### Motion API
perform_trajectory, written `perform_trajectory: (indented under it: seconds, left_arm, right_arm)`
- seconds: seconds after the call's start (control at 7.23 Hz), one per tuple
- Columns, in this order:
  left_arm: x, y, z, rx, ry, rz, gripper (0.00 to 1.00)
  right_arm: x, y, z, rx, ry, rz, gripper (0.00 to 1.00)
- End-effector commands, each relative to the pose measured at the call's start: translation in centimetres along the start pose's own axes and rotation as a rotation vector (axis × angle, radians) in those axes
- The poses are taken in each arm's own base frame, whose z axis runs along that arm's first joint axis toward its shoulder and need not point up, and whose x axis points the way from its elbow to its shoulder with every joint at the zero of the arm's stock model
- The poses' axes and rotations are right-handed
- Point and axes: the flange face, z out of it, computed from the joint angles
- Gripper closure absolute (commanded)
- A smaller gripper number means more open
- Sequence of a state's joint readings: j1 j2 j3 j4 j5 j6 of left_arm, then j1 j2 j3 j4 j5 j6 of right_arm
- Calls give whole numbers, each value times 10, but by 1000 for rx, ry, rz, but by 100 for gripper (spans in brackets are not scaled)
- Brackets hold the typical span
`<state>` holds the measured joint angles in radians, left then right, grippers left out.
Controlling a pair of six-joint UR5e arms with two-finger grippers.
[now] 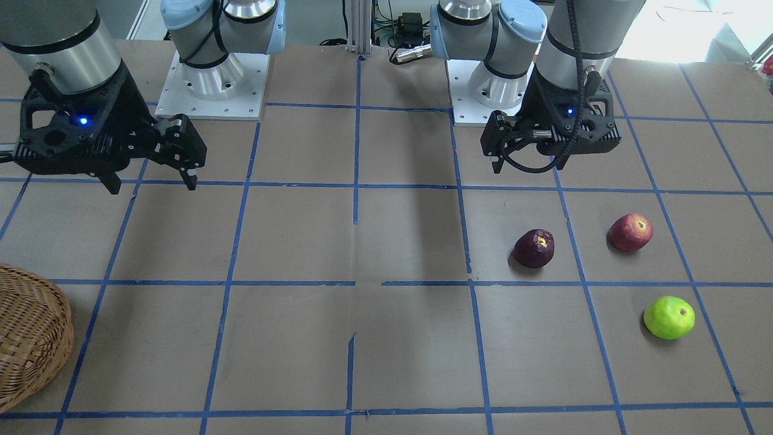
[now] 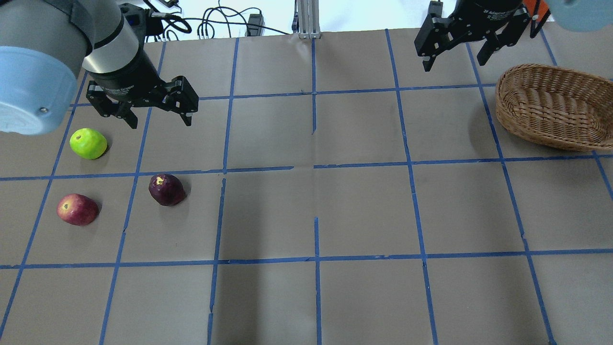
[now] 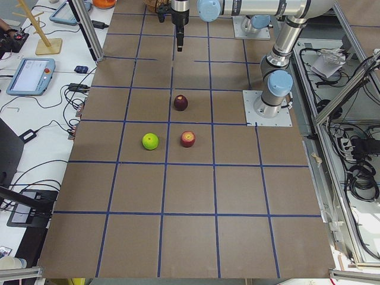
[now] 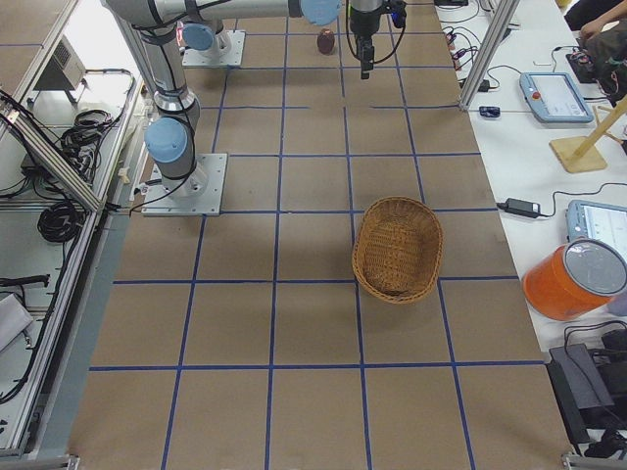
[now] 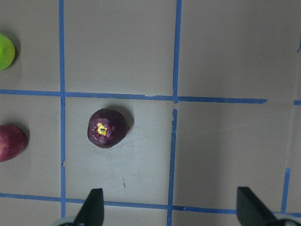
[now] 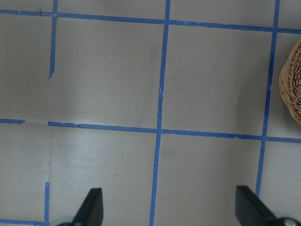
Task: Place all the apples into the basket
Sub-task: 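Lower the left gripper onto the dark purple apple and close it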
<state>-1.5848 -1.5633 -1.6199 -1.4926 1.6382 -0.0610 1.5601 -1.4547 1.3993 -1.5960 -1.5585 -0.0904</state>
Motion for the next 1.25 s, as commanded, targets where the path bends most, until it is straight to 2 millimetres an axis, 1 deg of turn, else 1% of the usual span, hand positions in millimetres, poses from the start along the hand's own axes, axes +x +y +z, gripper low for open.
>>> perform_trajectory:
  seconds: [0.0,0.14,0.28,0.42,0.55,0.69,0.83,0.97,1.11]
  left_arm:
    - [0,1,0,-1,0,0,0]
    - [-1,1,1,-1,0,4,0]
    - [-4,2,6,-12,-4,5,0]
    - [-11,-4,16,-27,-8,9,0]
    - [-32,-16,28,-32,-8,30,0]
    - [-64,-18,47,-67,-6,82,0]
    - [-105,-17,82,-130,12,63,0]
    - [-123,-18,129,-134,20,46,0]
    - [-117,-16,178,-139,49,44,0]
  right_arm:
    - [1,0,1,-1,0,1,0]
    - [1,0,1,-1,0,1,0]
    - [1,0,1,1,-1,3,0]
    - [1,-1,2,5,-1,4,0]
    - [1,-1,1,7,-1,4,0]
    - [1,0,0,7,-1,4,0]
    - [1,-1,1,5,-1,4,0]
    - [1,-1,1,5,-1,4,0]
    - [1,-1,1,5,-1,4,0]
